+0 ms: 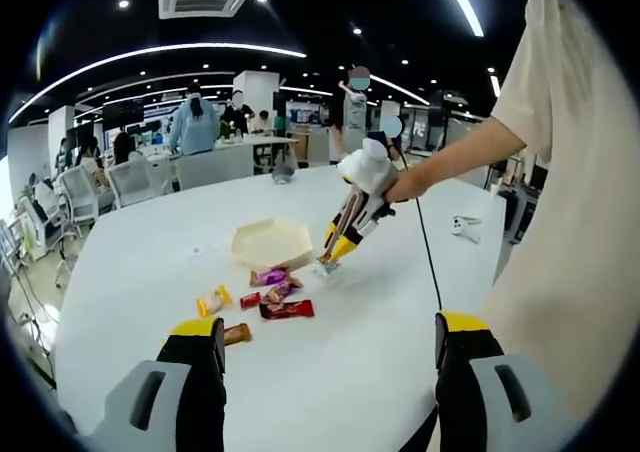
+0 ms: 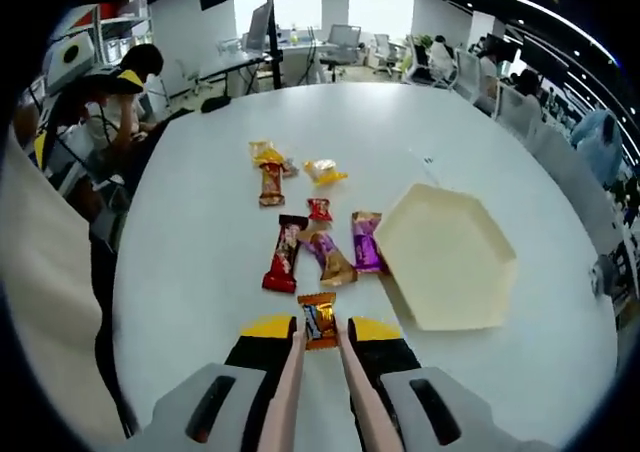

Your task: Place the target food into the container with the food tongs after gripping and lifting it, then release it inside without dropping or visibly crushing the food.

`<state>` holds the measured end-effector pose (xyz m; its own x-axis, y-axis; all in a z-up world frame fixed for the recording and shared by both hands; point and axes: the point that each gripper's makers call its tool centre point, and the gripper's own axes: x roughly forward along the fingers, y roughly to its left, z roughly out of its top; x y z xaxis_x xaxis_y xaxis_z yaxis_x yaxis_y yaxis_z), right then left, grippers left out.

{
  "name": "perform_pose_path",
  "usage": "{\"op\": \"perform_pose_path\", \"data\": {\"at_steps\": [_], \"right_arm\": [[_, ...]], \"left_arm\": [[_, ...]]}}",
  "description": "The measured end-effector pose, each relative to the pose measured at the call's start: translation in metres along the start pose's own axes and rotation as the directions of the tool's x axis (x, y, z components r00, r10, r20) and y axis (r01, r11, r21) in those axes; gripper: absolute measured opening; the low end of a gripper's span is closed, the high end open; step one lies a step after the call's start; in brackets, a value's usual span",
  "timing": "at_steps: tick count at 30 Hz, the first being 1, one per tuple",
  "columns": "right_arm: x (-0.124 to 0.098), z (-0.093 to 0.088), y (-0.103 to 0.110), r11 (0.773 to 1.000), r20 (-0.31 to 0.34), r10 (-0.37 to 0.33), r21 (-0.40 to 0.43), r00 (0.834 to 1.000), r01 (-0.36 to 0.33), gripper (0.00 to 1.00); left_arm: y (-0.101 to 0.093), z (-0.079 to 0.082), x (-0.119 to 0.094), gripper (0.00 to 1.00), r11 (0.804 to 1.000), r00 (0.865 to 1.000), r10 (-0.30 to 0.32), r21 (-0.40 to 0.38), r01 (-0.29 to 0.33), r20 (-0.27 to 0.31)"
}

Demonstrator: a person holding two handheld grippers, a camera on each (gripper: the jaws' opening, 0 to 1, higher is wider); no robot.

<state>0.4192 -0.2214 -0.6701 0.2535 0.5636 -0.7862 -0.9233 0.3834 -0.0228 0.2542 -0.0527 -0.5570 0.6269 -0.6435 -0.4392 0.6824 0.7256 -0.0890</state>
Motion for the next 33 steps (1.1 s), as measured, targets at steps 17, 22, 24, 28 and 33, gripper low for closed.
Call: {"op": "perform_pose_path", "data": {"at_steps": [17,22,24,28,33], "right_arm": [[-0.02,0.032,-0.051,0.986,0.099,-0.144,0.1,0.985,0.134,0.2],[-0.022,0.039,-0.059,0.981,0.111,-0.167,0.119,0.98,0.154,0.19],[-0.019,0.039,-0.062,0.981,0.107,-0.168,0.116,0.98,0.155,0.17],[-0.015,0.036,-0.066,0.982,0.084,-0.16,0.111,0.984,0.15,0.15],[-0.021,0.029,-0.081,0.973,0.084,-0.206,0.127,0.975,0.195,0.16]], "left_arm": [[0.0,-0.001,-0.003,0.85,1.0,1.0,0.006,0.003,-0.006,0.007],[0.002,0.0,-0.004,0.86,1.0,1.0,0.019,-0.005,-0.019,0.011],[0.003,0.001,-0.004,0.86,1.0,1.0,0.022,-0.005,-0.022,0.01],[0.004,0.001,-0.004,0.86,1.0,1.0,0.025,-0.007,-0.025,0.011],[0.004,-0.001,-0.004,0.86,1.0,1.0,0.028,-0.012,-0.028,0.004]]}}
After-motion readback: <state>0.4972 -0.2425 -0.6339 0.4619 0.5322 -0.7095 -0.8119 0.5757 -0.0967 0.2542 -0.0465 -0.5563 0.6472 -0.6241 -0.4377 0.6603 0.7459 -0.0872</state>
